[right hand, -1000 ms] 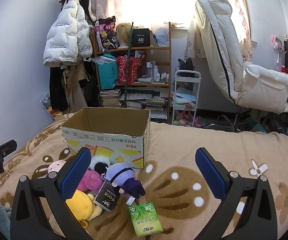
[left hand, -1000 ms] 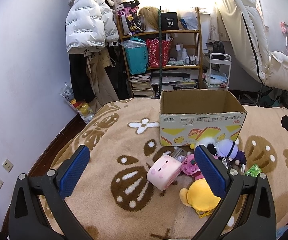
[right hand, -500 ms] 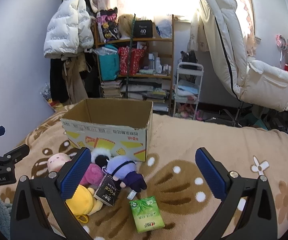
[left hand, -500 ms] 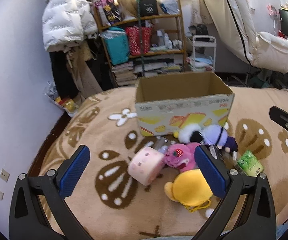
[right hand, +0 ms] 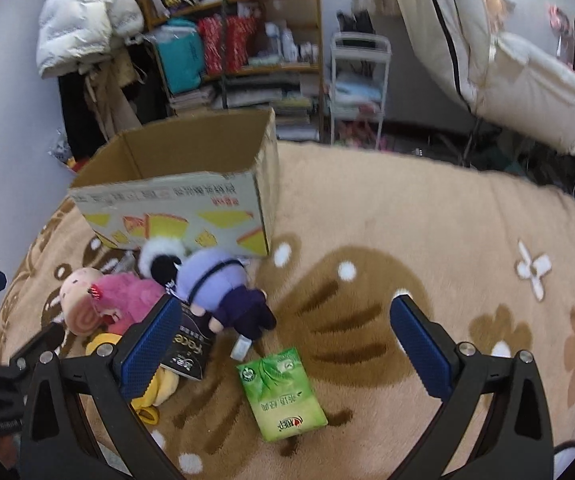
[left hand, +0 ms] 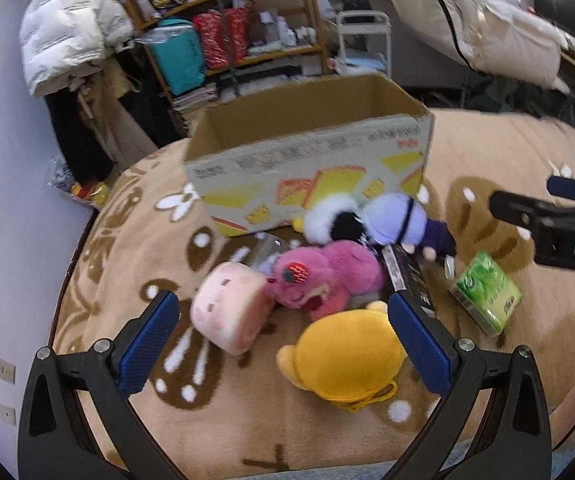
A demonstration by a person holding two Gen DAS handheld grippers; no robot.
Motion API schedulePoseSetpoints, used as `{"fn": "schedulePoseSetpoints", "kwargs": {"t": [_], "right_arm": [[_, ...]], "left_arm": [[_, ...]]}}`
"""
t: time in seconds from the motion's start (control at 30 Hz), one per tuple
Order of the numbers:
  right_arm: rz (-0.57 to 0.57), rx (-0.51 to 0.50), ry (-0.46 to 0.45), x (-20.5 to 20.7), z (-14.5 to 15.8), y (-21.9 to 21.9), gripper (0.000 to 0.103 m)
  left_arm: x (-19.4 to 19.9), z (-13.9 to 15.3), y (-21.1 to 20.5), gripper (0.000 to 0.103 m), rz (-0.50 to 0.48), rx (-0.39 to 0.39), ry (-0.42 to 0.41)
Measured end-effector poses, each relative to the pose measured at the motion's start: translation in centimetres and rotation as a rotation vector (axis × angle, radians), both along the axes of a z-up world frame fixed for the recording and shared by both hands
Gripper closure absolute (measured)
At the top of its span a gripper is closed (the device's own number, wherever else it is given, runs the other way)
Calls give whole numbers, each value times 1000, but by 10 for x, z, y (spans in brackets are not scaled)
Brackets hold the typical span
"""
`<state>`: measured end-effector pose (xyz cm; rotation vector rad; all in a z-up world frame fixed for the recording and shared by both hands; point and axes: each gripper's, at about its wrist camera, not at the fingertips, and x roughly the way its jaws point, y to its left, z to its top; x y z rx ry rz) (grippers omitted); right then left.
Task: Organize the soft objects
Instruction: 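Lower the left gripper onto the yellow plush while the right gripper grasps the green tissue pack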
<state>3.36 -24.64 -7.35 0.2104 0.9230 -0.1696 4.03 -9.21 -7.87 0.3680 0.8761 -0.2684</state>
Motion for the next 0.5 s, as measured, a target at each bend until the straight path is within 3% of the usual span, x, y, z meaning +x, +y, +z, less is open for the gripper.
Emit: {"fn": "schedulePoseSetpoints", "kwargs": {"t": [0.5], "right_arm": [[4,142,295,22,-62,-15,3]], "left_arm": [[20,-71,-36,1,-54,72,251]]}}
